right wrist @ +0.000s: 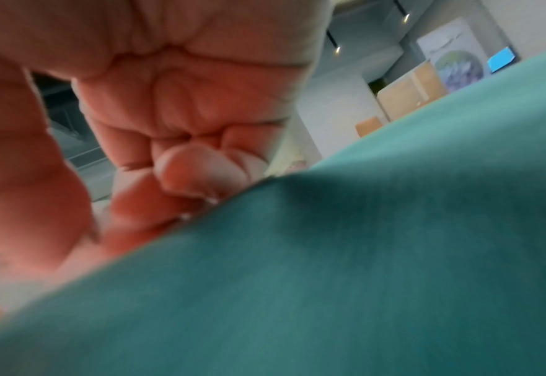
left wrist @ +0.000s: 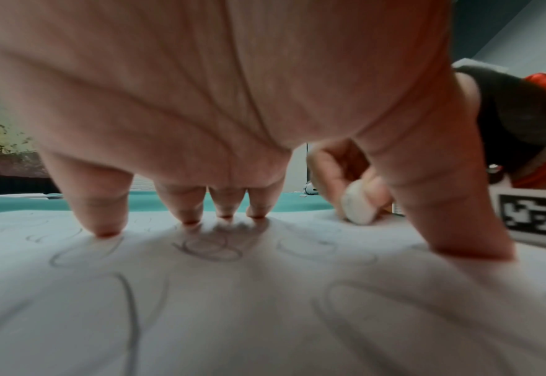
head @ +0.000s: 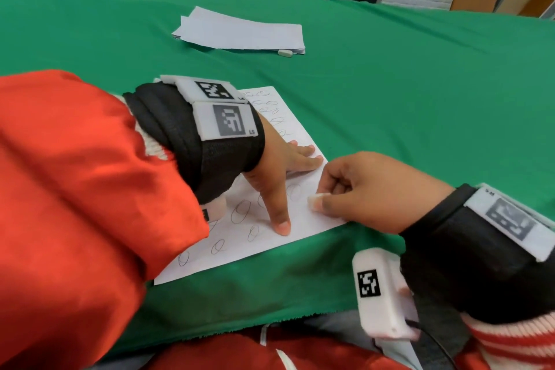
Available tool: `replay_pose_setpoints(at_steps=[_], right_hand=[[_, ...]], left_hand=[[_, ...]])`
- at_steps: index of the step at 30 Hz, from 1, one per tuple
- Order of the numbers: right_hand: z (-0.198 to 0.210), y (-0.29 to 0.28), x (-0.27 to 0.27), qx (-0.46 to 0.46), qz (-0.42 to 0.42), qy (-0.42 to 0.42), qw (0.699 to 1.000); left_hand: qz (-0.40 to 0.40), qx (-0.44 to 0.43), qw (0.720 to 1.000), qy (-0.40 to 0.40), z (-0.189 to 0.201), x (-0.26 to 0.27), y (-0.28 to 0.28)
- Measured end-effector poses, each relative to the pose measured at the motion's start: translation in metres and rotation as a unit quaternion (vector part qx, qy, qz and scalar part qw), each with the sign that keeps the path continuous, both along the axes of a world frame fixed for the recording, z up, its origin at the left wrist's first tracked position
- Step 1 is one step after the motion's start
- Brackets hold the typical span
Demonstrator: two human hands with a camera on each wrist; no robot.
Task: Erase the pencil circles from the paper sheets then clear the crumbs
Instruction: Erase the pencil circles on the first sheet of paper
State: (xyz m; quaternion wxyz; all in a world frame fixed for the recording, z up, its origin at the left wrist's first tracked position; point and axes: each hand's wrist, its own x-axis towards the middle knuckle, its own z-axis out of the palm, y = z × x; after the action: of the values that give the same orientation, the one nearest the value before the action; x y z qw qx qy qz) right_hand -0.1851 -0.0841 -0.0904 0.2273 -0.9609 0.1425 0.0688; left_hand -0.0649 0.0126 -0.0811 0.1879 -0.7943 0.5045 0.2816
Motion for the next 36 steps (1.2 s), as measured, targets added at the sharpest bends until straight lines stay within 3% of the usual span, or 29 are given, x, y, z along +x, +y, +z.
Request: replay_pose_setpoints(at_steps=[3,7,12,16,21,25,29,36], right_hand=[[0.002,-0.004,0.001,-0.030,-0.026,-0.009,0.999],[0.002,0.009,-0.001,-0.024,0.030,0.012,0.999],[0.003,-0.005,-0.002,-0.021,-0.039,-0.008,0.999],[0.001,0.004,-0.005,-0.016,0.016,0.010,1.000],[0.003,-0.004,-0.005,-0.032,-0.023,-0.009,0.999],[0.001,0.007,-0.008,-0.012,0.030,0.018,0.999],[0.003,-0.008,-0.008,-0.035,-0.037,-0.002,0.999],[0.002,-0.004,-0.010,-0.031,-0.007,0.009,0.999]], left_hand=[[0.002,0.001,1.000,-0.004,0.000,0.000,0.000],[-0.002,0.000,1.000,-0.003,0.000,0.000,0.000],[-0.001,0.006,1.000,-0.009,-0.001,0.001,0.000],[-0.003,0.004,1.000,-0.001,-0.003,0.003,-0.001],[0.002,0.004,1.000,-0.005,-0.001,0.001,0.000],[-0.003,0.002,1.000,-0.008,-0.002,0.001,0.000],[0.000,0.004,1.000,-0.009,0.000,0.001,0.001],[0.000,0.006,1.000,-0.009,0.001,-0.001,0.000]])
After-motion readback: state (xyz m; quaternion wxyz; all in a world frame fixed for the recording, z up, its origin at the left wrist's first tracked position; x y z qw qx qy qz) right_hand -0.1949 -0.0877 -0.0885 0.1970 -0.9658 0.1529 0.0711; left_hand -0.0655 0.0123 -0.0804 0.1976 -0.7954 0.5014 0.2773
